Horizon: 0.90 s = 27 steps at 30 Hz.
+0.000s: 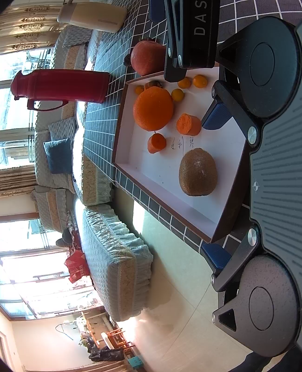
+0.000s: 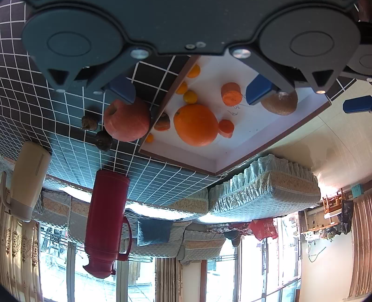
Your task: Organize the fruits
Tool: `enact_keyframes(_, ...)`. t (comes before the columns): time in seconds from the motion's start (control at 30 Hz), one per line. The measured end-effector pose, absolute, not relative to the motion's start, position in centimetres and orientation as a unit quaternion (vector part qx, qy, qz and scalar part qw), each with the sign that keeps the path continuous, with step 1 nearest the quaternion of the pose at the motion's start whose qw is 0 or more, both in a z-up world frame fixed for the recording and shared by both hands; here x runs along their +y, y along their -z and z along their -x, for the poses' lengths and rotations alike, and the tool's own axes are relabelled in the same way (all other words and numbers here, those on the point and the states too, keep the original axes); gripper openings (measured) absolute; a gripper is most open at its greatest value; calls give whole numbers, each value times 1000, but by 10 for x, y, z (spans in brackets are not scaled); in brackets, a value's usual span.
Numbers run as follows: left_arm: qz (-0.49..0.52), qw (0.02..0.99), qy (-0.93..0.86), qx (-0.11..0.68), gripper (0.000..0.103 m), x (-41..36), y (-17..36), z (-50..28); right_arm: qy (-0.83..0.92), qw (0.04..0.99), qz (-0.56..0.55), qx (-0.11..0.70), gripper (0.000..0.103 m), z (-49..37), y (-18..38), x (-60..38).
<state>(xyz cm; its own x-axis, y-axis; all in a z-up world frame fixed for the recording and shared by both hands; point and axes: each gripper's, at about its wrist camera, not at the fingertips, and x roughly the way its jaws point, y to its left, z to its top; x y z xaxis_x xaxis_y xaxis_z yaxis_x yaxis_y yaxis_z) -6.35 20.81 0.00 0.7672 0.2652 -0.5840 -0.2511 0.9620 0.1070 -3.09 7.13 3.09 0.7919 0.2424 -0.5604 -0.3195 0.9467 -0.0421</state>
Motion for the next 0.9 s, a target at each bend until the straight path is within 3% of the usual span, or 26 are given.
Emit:
enact_keyframes(0.7, -27, 943, -139, 302, 103, 204, -1, 64, -148, 945, 62, 286, 102, 31, -30, 68)
enact_keyframes(0.83, -34, 943, -138, 299, 102, 202, -1, 64, -153, 944, 62, 286, 98, 32, -31, 67)
enact_keyframes(0.87, -35, 944, -138, 298, 102, 202, -1, 64, -153, 944, 63, 286, 98, 32, -31, 68)
enact_keyframes(0.9, -36, 944, -139, 297, 92, 202, -2, 64, -153, 944, 63, 285, 98, 32, -31, 68)
